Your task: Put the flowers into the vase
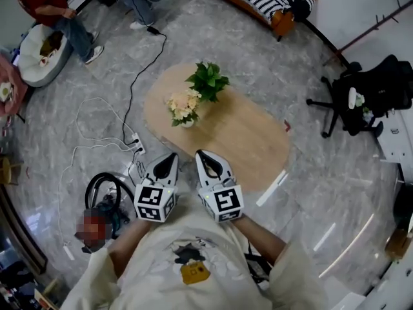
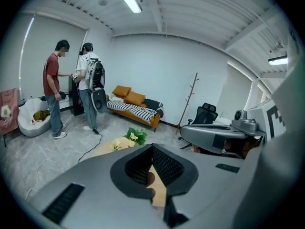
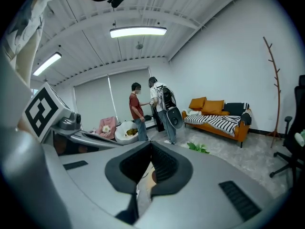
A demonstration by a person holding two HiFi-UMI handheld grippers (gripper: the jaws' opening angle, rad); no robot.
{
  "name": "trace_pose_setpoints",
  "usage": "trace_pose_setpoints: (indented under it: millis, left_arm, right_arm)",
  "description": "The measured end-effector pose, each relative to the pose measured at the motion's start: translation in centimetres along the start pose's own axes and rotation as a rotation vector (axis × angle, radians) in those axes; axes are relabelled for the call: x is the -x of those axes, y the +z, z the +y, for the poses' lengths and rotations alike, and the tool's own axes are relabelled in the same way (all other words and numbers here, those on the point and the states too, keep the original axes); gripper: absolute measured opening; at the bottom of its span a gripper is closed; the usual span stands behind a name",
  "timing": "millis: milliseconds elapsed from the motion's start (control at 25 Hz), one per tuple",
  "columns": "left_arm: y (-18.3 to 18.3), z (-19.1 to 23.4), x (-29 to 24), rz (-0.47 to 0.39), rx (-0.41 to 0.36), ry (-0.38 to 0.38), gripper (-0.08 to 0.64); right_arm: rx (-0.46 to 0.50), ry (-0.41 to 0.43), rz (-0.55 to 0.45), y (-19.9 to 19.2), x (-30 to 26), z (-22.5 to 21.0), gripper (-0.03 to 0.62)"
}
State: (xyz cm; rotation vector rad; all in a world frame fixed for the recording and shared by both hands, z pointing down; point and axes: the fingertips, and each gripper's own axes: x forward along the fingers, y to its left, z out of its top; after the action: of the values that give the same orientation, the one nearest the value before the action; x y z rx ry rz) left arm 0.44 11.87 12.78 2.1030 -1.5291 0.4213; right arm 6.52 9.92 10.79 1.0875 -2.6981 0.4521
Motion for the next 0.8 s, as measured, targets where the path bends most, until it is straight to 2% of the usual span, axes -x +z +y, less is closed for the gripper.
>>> trace_pose_setpoints:
  millis: [160, 320, 480, 800]
  left_arm:
    - [-0.4, -2.1, -0.2, 0.0, 0.025, -0.019, 0.009]
    - [0.0, -4.2, 0.1, -0.018, 0.02, -0.038, 0.009]
    - [0.9, -5.0, 0.4, -0.05, 0.011, -0.03, 0.009]
    - [1.6, -5.9, 0.0, -0.063, 0.011, -0.028, 0.008]
  right_arm:
    - [-0.032, 0.001, -0.065, 1.3, 2.0, -0.4, 0.008]
    - [-0.033, -0.042, -0.066, 1.2, 3.9, -1.2, 0.006]
    - [-0.06, -0.045, -0.049, 0.1, 4.9, -1.0, 0.006]
    - [-0.008, -0.069, -0.083, 1.2, 5.6, -1.7, 0.006]
